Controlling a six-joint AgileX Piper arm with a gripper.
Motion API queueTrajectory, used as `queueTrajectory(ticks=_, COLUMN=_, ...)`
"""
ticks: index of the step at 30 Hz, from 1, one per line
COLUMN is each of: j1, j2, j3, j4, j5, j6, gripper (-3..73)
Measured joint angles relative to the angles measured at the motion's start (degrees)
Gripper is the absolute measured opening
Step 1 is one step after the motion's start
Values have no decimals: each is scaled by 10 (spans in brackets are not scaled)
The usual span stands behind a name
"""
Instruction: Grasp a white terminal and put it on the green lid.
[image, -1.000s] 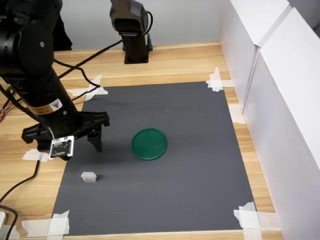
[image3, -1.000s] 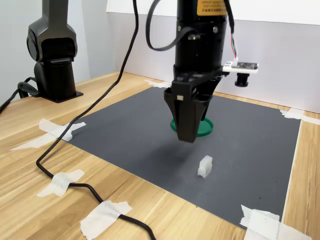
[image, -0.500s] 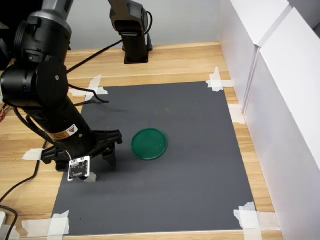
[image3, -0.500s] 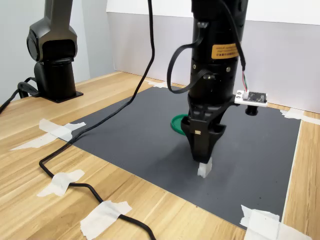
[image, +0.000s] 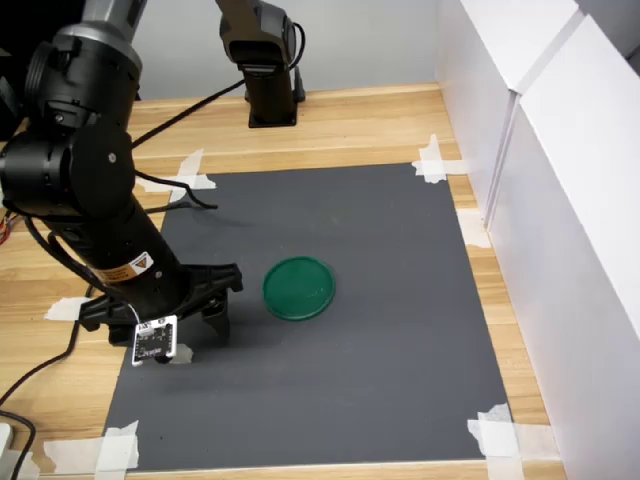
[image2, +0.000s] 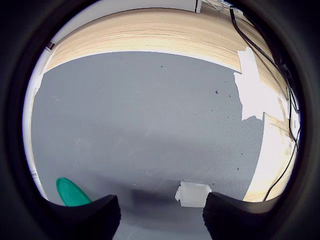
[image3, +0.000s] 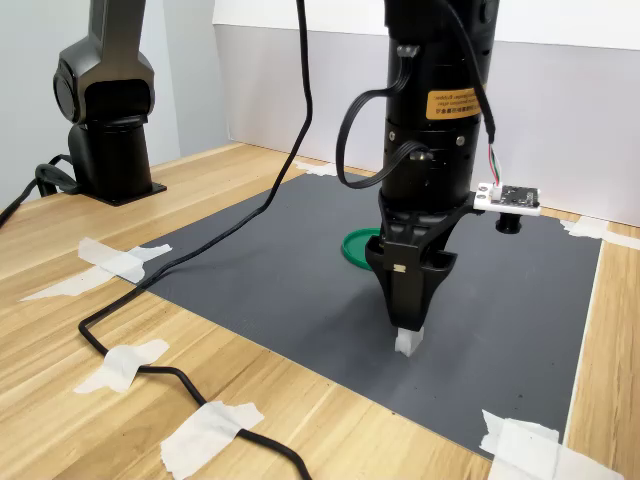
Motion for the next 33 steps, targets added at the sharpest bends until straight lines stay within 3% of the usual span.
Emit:
queueTrajectory(ticks=12, j1=-5, j2=-24, j3=-71, j4=0, j5=71, j6=0, gripper=701)
queueTrajectory(ticks=21, j1=-8, j2=-24, j3=-71, j4=-10, j5=78, j6=-2, gripper=701)
queueTrajectory(ticks=30, j1=-47, j2=-24, j3=-71, j4=-22, j5=78, j6=-19, gripper=701)
queueTrajectory(ticks=33, j1=-47, j2=-21, j3=-71, j4=-12, j5=78, j6=-23, gripper=701)
